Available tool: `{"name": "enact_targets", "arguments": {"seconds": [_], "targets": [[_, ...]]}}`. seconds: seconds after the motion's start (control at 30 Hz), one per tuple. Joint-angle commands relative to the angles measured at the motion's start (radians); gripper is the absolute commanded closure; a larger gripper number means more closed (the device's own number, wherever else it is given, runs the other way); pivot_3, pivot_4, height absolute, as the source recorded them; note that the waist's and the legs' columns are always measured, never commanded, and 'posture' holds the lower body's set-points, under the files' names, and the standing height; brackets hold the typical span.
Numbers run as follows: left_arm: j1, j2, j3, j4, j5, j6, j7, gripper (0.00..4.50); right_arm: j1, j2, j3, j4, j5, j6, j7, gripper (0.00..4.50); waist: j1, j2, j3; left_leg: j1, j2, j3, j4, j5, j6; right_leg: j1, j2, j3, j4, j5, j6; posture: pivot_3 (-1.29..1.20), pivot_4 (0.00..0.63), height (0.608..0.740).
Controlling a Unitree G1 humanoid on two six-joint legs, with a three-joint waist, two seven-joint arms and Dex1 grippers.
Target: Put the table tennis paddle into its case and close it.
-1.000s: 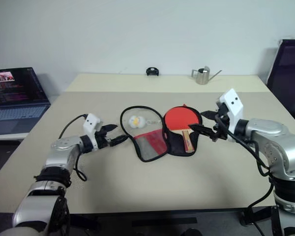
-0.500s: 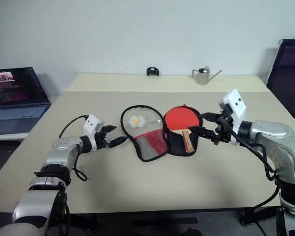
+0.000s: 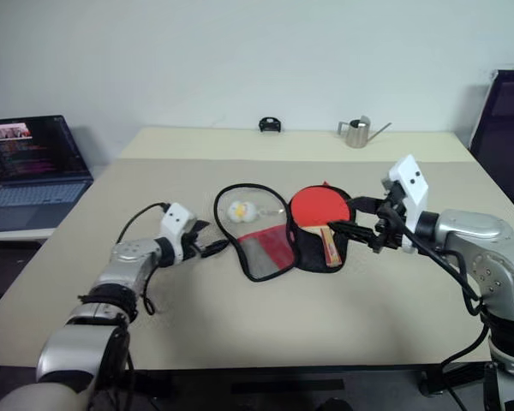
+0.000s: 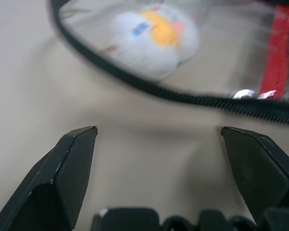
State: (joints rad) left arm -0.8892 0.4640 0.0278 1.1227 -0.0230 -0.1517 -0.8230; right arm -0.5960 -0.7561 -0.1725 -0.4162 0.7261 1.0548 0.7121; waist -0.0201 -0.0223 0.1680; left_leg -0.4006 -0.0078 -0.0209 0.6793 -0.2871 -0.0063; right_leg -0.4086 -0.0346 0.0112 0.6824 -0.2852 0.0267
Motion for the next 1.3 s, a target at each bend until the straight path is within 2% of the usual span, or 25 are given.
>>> {"name": "enact_targets", "arguments": {"seconds": [0.03,0.47,0.53,0.67,0.93,1.13,1.23,1.3], "targets": [[-0.053,-0.04,-0.001,0.025,0.006,-0.041,0.02,0.0,-0.011,-0.008,-0.014,-0.013,0.006,-0.022,-0.012,0.87,0.002,0.0,0.0,0.0,0.0,0.0,0.0,0.0,0.0,0.0,0.0,0.0,0.0,0.0,0.0,0.0,0.15,0.74],[-0.203,-0.177,0.027,-0.029,-0.073,-0.054,-0.143,0.0,0.021,-0.021,-0.051,-0.043,0.036,-0.007,-0.043,0.87,0.01,0.0,0.0,0.0,0.0,0.0,0.0,0.0,0.0,0.0,0.0,0.0,0.0,0.0,0.0,0.0,0.15,0.74],[-0.229,-0.223,0.01,-0.02,-0.064,-0.061,-0.154,0.0,0.02,-0.019,-0.049,-0.043,0.039,-0.007,-0.047,0.87,0.01,0.0,0.0,0.0,0.0,0.0,0.0,0.0,0.0,0.0,0.0,0.0,0.0,0.0,0.0,0.0,0.15,0.74],[-0.259,-0.296,-0.006,0.009,-0.044,-0.069,-0.141,0.0,0.023,-0.016,-0.049,-0.05,0.048,-0.006,-0.056,0.87,0.015,-0.001,0.0,0.0,-0.001,0.0,0.0,0.0,0.0,0.0,0.0,0.0,0.0,0.0,0.0,0.0,0.15,0.74],[-0.27,-0.372,-0.019,0.076,-0.011,-0.093,-0.052,0.0,0.051,-0.019,-0.067,-0.074,0.07,0.004,-0.098,0.87,0.013,-0.001,0.0,0.0,0.0,0.001,0.0,0.0,0.0,0.0,0.001,0.0,0.0,0.0,0.0,0.0,0.15,0.74],[-0.277,-0.367,0.005,0.068,-0.037,-0.097,-0.067,0.0,0.068,-0.014,-0.065,-0.079,0.069,0.016,-0.129,0.87,0.014,-0.001,0.0,0.0,0.0,0.0,0.0,0.0,0.0,0.0,0.001,0.0,0.0,0.0,0.0,0.0,0.15,0.74],[-0.269,-0.331,0.028,0.026,-0.074,-0.083,-0.147,0.0,0.076,-0.003,-0.056,-0.061,0.06,0.02,-0.149,0.87,0.013,-0.001,0.0,0.0,0.0,0.001,0.0,0.0,0.0,0.0,0.001,0.001,0.0,0.0,0.0,0.0,0.15,0.74],[-0.238,-0.281,0.047,-0.047,-0.121,-0.034,-0.255,0.0,0.08,0.017,-0.04,-0.031,0.046,0.009,-0.161,0.87,0.01,-0.001,0.0,0.0,0.0,0.001,0.0,0.0,0.0,0.0,0.001,0.001,0.0,0.0,0.0,0.0,0.15,0.74]]}}
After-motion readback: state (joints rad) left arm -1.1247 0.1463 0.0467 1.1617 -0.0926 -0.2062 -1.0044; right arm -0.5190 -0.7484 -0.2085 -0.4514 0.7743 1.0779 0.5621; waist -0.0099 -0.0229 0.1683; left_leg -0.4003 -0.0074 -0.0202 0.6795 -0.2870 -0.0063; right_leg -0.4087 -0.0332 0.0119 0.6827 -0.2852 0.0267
